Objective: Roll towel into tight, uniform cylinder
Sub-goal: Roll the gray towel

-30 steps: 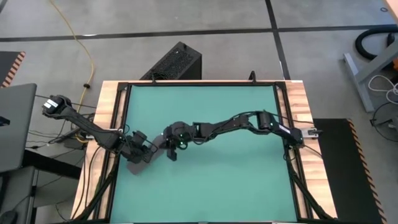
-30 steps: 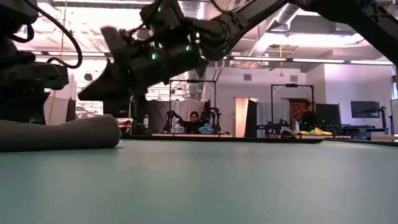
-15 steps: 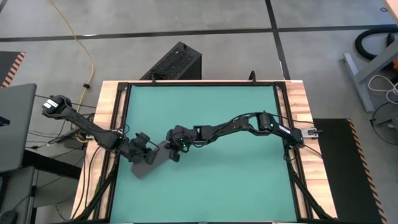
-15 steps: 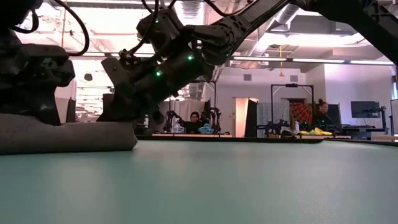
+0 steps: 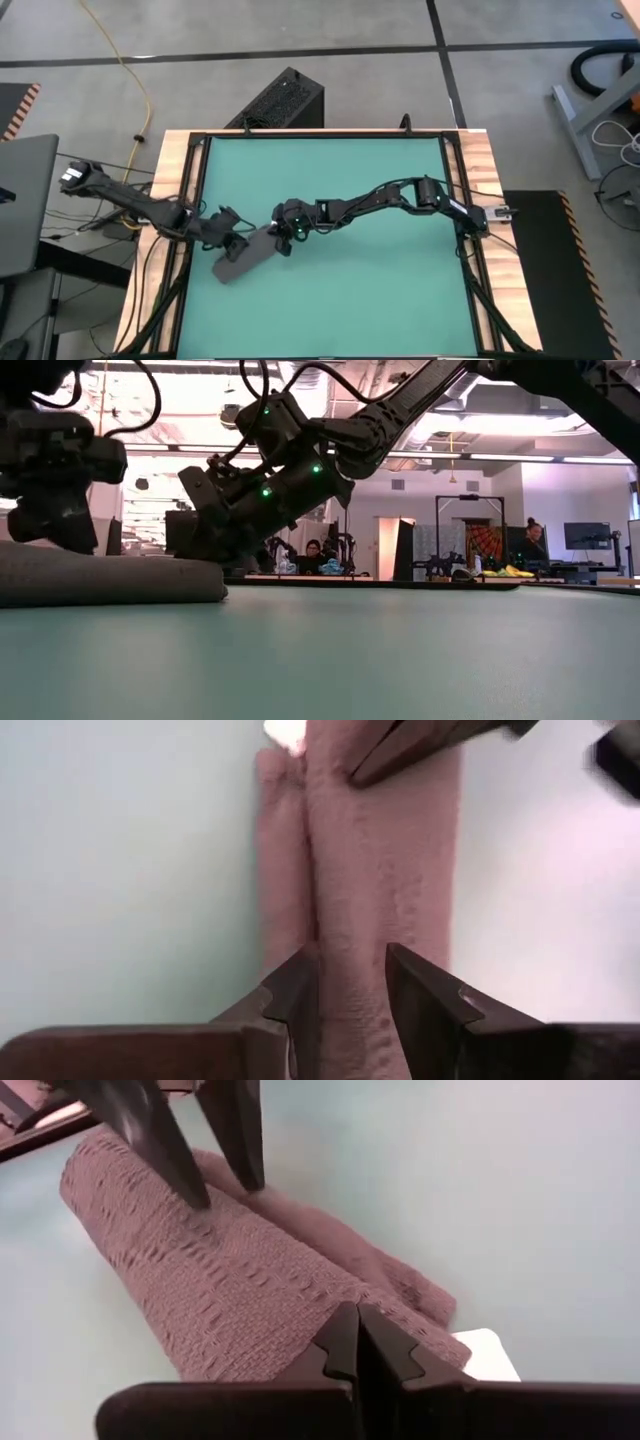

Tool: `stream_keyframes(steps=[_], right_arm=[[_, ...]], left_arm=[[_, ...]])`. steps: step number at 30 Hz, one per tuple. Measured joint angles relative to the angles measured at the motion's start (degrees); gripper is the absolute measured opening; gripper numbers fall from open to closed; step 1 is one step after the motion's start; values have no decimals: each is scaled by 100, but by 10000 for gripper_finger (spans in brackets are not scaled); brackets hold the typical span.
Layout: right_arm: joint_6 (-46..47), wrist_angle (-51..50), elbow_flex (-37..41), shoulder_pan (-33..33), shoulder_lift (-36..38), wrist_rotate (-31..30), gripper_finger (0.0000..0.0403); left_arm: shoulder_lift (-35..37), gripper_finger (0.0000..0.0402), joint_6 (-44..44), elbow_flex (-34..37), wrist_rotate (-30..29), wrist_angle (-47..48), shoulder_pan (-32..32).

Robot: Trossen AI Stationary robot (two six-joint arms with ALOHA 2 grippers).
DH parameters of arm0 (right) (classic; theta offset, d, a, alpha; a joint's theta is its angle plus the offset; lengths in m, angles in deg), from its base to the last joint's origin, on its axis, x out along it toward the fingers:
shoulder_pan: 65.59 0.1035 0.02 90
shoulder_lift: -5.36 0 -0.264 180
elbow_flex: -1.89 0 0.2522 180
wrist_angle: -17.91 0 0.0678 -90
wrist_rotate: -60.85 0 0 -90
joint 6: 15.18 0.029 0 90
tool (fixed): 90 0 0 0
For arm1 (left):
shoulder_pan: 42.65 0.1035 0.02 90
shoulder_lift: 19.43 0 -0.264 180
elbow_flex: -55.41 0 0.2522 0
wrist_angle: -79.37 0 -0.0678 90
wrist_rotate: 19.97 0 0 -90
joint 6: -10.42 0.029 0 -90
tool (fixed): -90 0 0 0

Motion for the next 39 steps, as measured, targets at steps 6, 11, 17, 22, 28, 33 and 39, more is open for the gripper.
stream_keyframes(steps=[6,11,17,22,28,33,39], right_arm=[[-109,-48,7,-3,-7,-15,24],[-349,-63,10,-23,-14,-13,24],[-855,-20,13,-91,-20,190,24],[-1922,70,17,-129,-24,449,24],[-3116,62,17,-133,-26,985,24],[-3755,27,17,-95,-28,1570,24],[-4021,3,24,8,-29,2055,24]], left_arm=[[808,103,221,-4,377,654,260],[794,103,-357,52,1135,1171,96],[119,103,-822,232,1788,472,-370],[-856,103,-894,232,2156,-842,-643],[-2373,103,-901,126,2799,-2874,-805],[-3303,103,-388,-610,3493,-2918,-794],[-3441,103,761,-1930,3259,-186,-683]])
